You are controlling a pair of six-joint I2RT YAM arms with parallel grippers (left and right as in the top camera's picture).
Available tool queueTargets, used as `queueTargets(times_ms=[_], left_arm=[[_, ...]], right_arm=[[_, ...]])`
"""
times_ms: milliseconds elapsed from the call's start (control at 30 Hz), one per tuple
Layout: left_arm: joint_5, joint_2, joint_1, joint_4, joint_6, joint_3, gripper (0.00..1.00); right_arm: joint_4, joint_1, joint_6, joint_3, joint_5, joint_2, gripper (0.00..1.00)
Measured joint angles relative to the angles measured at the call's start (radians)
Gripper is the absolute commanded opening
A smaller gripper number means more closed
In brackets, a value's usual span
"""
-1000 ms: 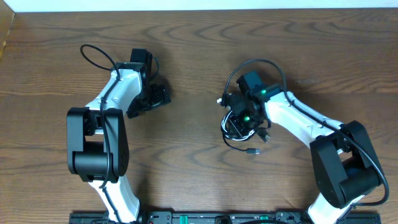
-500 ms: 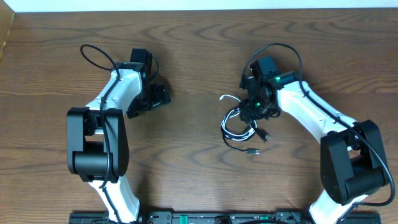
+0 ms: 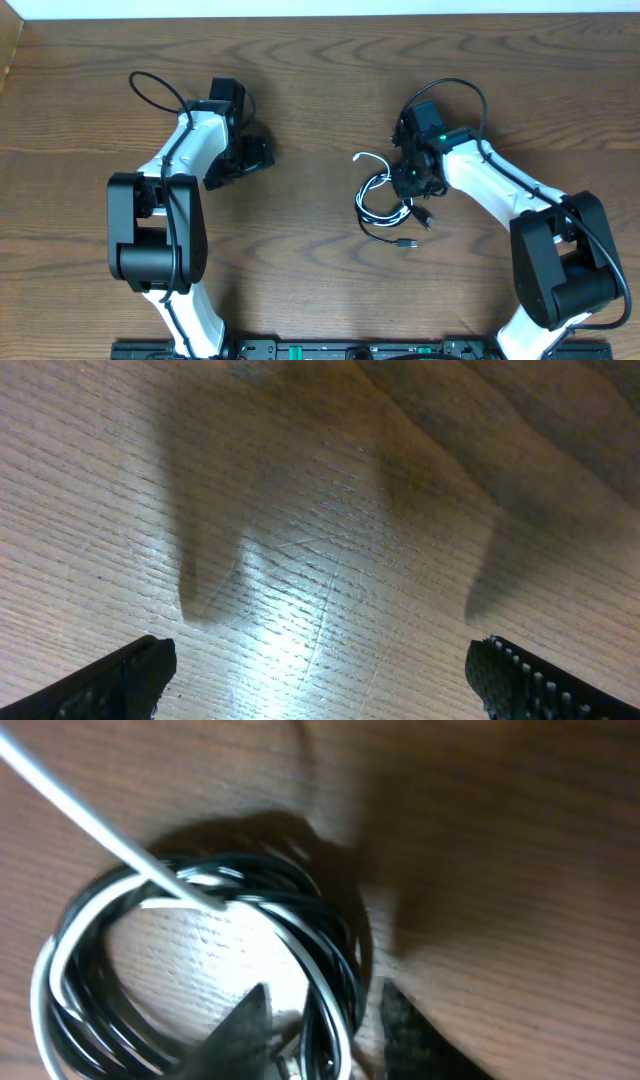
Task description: Untangle cables
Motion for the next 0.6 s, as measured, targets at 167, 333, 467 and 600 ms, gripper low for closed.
queueTargets(times_ms=[167,333,467,600], left_arm=[[0.000,0.000,0.000,0.000,0.000,0.000,0.98],[0.000,0.000,0.000,0.000,0.000,0.000,0.98],[0.000,0.000,0.000,0.000,0.000,0.000,0.98],[0.000,0.000,0.000,0.000,0.000,0.000,0.98]], right_arm=[[0.002,0.005,0.010,-0.016,0.014,0.000,0.27],[0.003,0.009,0.010,-0.056,0.050,0.000,0.01],[0.041,0.009,-0.015,-0.059,0.060,-0.002,0.01],[0.133,0.008,-0.103,-0.050,0.059,-0.002,0.01]])
